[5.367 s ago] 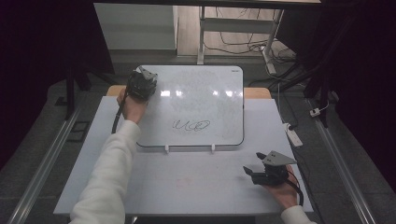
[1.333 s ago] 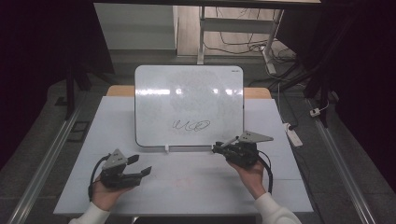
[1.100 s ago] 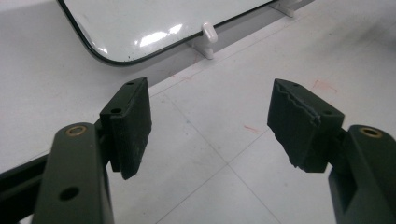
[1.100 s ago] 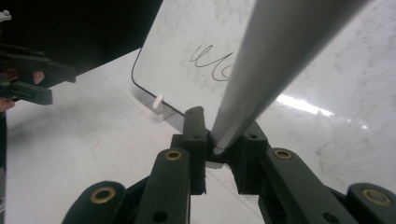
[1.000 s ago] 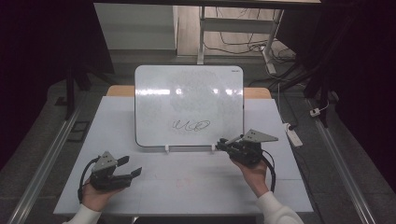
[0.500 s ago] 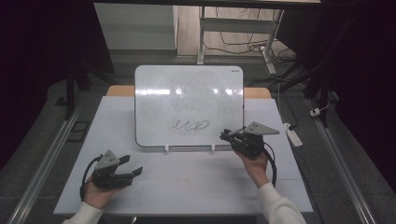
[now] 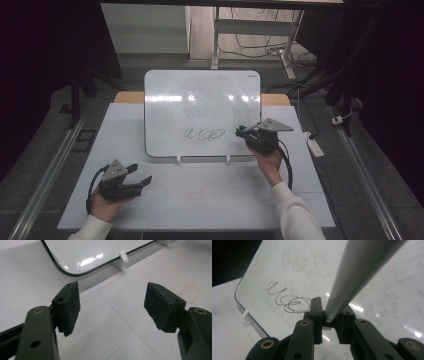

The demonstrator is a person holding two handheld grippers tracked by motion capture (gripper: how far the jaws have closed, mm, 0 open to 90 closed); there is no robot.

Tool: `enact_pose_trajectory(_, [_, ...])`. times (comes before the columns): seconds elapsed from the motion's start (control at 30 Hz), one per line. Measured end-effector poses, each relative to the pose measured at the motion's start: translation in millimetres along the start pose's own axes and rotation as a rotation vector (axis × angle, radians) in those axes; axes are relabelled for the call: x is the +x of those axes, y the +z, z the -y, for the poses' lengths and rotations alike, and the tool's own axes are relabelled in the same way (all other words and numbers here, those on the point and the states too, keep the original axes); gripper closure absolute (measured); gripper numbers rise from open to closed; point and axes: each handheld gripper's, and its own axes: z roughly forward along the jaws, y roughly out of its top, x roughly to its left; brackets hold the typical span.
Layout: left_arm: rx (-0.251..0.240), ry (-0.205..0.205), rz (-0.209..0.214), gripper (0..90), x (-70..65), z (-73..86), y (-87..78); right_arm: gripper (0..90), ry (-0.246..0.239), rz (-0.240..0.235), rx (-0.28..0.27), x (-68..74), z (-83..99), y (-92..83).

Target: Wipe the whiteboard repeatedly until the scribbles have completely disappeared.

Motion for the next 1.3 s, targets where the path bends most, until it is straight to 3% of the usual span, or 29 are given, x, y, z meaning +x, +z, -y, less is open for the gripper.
enact_pose_trajectory(0.2, [-0.001, -0.009, -0.001, 29.4, 1.2, -0.4, 0.9, 77.0, -0.054, -0.017, 0.007, 6.8, -2.2, 17.8])
enact_pose_trajectory(0.43, [-0.008, -0.019, -0.003, 29.4, 0.8, -1.1, 0.8, 77.1, -0.070, -0.020, 0.007, 9.0, -6.7, 36.9])
enact_pose_trajectory(0.57, [-0.018, -0.029, -0.006, 29.4, 0.3, -1.5, -0.4, 77.3, -0.096, -0.131, 0.068, 28.2, 5.6, 54.1])
enact_pose_trajectory(0.63, [-0.020, -0.027, -0.005, 29.4, -0.5, -1.3, -0.8, 77.3, -0.134, -0.102, 0.069, 27.8, 1.0, 53.4])
enact_pose_trajectory(0.73, [-0.017, -0.022, -0.004, 29.4, -1.0, -0.8, -0.9, 77.3, -0.079, -0.005, 0.001, 11.1, -6.0, 44.5])
enact_pose_trajectory(0.77, [-0.018, -0.023, -0.004, 29.5, -0.9, -0.8, -0.9, 77.3, -0.066, 0.002, -0.007, 7.4, -6.7, 42.2])
enact_pose_trajectory(0.83, [-0.017, -0.025, -0.006, 29.5, -0.5, -1.0, -0.5, 77.3, -0.057, -0.034, 0.007, 9.4, -3.1, 42.9])
enact_pose_trajectory(0.9, [-0.016, -0.027, -0.006, 29.5, -0.5, -1.2, -0.2, 77.3, -0.074, -0.113, 0.051, 19.2, 4.3, 49.1])
enact_pose_trajectory(0.97, [-0.018, -0.025, -0.007, 29.5, -1.2, -0.9, -0.7, 77.3, -0.113, -0.114, 0.071, 22.5, 2.5, 51.1])
enact_pose_trajectory(1.0, [-0.018, -0.022, -0.007, 29.5, -1.5, -0.6, -1.0, 77.3, -0.117, -0.087, 0.052, 20.0, -0.3, 49.9])
enact_pose_trajectory(1.07, [-0.017, -0.021, -0.006, 29.5, -1.7, -0.3, -1.0, 77.3, -0.078, -0.028, 0.007, 11.6, -3.9, 45.3])
enact_pose_trajectory(1.13, [-0.017, -0.024, -0.006, 29.5, -1.2, -0.6, -0.5, 77.3, -0.070, -0.035, 0.011, 12.7, -1.3, 44.4])
enact_pose_trajectory(1.23, [-0.016, -0.028, -0.004, 29.5, -1.2, -1.1, 0.0, 77.4, -0.106, -0.121, 0.073, 27.3, 7.6, 50.6])
enact_pose_trajectory(1.3, [-0.017, -0.024, -0.003, 29.5, -2.4, -0.7, -0.4, 77.3, -0.119, -0.105, 0.070, 24.2, 3.8, 50.3])
